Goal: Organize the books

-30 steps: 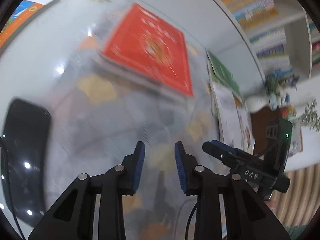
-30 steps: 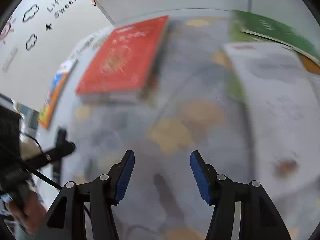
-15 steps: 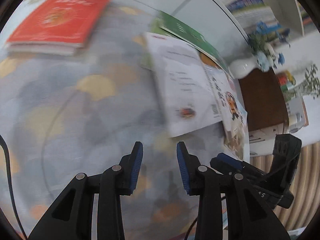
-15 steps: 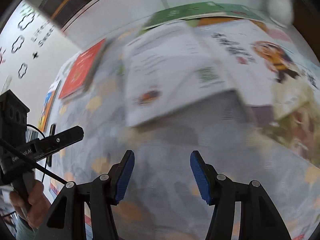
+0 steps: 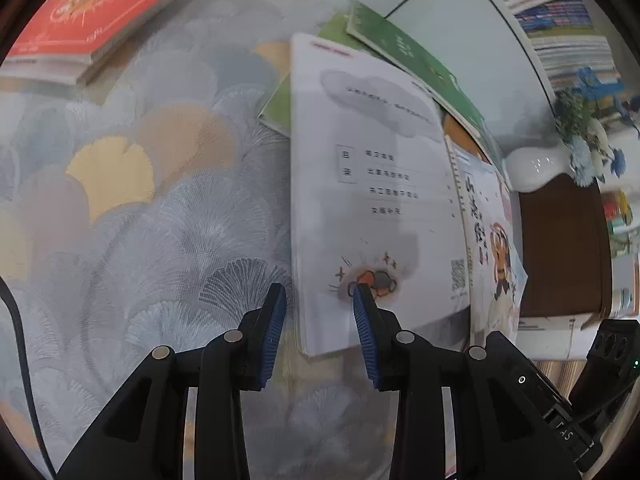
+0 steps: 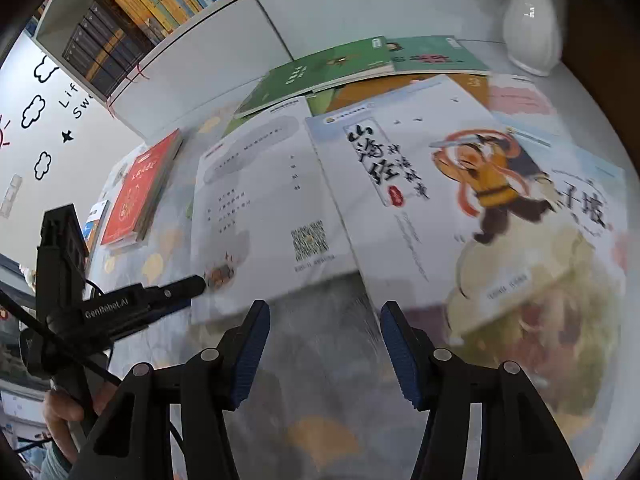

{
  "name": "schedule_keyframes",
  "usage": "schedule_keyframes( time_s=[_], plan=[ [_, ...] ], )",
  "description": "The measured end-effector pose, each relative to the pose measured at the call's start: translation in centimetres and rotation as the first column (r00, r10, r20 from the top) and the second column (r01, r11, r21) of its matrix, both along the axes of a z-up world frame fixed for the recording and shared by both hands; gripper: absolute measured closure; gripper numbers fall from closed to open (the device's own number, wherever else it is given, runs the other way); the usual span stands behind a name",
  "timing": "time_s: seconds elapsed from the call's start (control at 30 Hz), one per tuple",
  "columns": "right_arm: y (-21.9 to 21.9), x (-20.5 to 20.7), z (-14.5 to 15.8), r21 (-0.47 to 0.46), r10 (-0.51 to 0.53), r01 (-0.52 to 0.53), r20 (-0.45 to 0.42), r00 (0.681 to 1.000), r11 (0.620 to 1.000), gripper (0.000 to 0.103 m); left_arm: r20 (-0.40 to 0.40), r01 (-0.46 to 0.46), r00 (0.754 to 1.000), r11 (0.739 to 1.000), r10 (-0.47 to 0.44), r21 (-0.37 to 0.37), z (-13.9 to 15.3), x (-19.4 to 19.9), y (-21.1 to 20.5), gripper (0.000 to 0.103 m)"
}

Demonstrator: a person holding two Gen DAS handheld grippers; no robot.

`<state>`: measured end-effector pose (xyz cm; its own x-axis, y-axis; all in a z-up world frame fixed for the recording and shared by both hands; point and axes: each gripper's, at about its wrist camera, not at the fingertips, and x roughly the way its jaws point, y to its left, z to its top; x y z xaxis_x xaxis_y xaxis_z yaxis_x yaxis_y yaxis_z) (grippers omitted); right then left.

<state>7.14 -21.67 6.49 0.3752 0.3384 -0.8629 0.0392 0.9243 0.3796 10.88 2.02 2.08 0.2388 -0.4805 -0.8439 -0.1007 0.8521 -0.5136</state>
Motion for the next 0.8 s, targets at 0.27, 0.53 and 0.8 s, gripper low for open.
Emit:
schedule_keyframes(
  time_s=[0.27,0.53,0.8],
  plan=[
    [0.5,0.9,-2.8,0.141,-0.001,0.014,-0.088,0.996,0.990,0.047,0.063,0.004,0.998,0.996,-0.010,0.085,1.8,3.0,-1.0,0.071],
    [1.7,2.2,-3.8,0.234,-0.012,0.042,-0.127,0.992,0.971,0.047,0.165,0.090,0.979,0.976,-0.124,0.197,5.9,12.3,-3.6,0.068],
    [1.1,2.8,-4.6,0.278,-0.042,0.086,-0.159,0.986,0.957,0.047,0.183,0.200,0.951,0.950,-0.247,0.241,6.2,19.6,-7.8,0.065]
  ],
)
